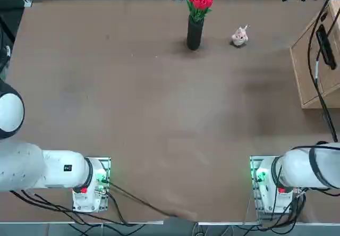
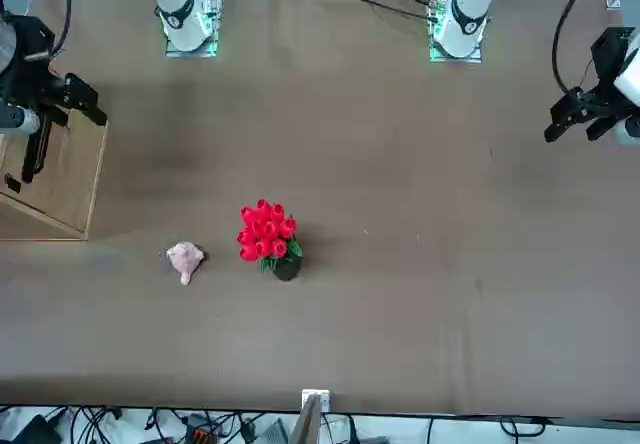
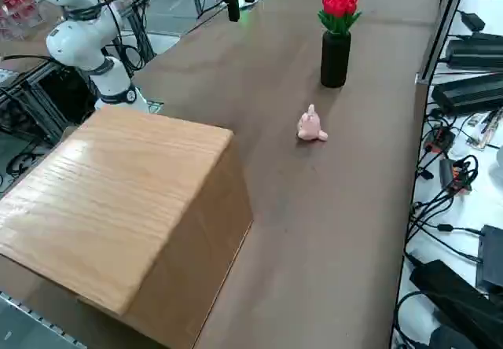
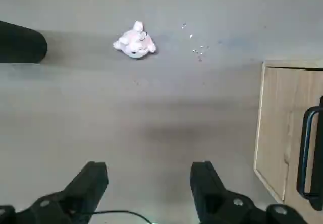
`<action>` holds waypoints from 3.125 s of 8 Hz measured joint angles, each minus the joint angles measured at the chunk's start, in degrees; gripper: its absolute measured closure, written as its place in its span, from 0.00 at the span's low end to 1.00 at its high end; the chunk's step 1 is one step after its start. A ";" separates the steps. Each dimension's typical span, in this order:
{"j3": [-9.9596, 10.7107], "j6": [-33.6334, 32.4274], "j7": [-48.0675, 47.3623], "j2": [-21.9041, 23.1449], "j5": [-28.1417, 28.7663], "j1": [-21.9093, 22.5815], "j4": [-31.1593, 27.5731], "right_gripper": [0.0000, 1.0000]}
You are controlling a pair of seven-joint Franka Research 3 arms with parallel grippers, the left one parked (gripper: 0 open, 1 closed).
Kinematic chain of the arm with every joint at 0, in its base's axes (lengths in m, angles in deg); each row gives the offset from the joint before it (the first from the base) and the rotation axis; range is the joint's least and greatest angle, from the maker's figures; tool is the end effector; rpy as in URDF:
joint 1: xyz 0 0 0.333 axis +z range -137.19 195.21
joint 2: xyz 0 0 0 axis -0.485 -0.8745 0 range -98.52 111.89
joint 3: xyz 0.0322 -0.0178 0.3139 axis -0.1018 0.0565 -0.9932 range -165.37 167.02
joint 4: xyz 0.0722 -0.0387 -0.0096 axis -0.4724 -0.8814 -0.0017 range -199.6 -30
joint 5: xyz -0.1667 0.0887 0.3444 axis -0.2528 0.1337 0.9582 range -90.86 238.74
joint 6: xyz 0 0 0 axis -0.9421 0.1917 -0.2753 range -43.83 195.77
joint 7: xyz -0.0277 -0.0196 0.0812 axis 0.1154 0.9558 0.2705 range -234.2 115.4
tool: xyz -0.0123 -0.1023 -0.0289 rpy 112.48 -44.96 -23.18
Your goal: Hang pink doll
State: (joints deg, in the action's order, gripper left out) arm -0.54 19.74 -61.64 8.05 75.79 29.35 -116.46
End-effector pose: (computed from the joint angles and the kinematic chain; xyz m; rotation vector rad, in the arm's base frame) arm 0.5433 0.0199 0.6099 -3.1105 0.0148 0.0836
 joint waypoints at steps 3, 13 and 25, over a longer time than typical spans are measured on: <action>0.00 -0.03 0.00 0.03 0.06 0.00 0.09 0.00; -0.16 -4.86 -28.89 -4.52 0.40 1.25 0.71 0.00; -0.14 38.94 -93.30 -36.12 -13.39 11.90 0.52 0.00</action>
State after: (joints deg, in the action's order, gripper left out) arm -0.69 58.69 -154.94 -28.07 62.40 41.25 -115.94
